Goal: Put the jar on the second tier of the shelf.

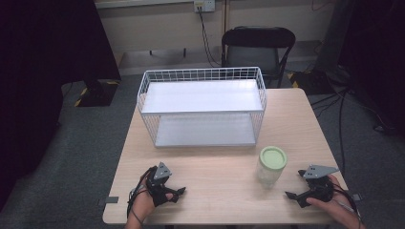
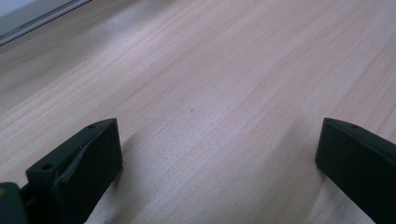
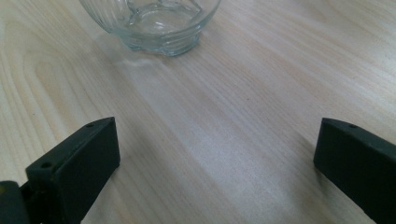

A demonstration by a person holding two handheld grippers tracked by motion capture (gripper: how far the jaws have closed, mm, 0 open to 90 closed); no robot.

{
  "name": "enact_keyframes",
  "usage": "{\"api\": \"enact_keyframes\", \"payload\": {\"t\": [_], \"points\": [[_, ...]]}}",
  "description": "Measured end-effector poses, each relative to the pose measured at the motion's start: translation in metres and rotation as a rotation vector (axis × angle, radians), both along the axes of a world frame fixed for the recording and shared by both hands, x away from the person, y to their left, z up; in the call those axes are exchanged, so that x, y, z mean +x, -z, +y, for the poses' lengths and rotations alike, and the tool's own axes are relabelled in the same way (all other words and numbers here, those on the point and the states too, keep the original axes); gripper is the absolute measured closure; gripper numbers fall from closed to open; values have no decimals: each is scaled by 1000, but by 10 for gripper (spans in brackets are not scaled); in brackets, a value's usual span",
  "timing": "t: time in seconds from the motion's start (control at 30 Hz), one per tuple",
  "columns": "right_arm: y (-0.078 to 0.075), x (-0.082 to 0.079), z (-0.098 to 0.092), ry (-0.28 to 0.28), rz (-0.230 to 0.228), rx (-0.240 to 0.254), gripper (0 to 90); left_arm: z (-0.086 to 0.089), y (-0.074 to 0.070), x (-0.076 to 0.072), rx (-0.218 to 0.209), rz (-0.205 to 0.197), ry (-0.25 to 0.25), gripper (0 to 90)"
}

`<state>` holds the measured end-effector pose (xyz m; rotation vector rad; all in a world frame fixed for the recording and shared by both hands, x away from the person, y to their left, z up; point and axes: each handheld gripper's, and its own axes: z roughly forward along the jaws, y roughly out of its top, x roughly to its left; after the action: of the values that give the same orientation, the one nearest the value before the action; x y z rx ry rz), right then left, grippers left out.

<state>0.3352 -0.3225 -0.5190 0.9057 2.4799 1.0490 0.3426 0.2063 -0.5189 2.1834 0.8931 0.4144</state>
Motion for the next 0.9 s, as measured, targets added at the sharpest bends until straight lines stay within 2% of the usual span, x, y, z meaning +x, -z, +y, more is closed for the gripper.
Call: {"api": "enact_keyframes", "payload": {"t": [0.27, 0.63, 0.9], "points": [[-1, 1, -2, -5, 5, 9, 3, 0, 0, 0, 0, 0, 0, 0], [-7, 4, 0, -22, 28, 44, 18, 0, 0, 0, 0, 0, 0, 0], [-17, 6, 6, -46, 10, 47, 18, 0, 0, 0, 0, 0, 0, 0]]}}
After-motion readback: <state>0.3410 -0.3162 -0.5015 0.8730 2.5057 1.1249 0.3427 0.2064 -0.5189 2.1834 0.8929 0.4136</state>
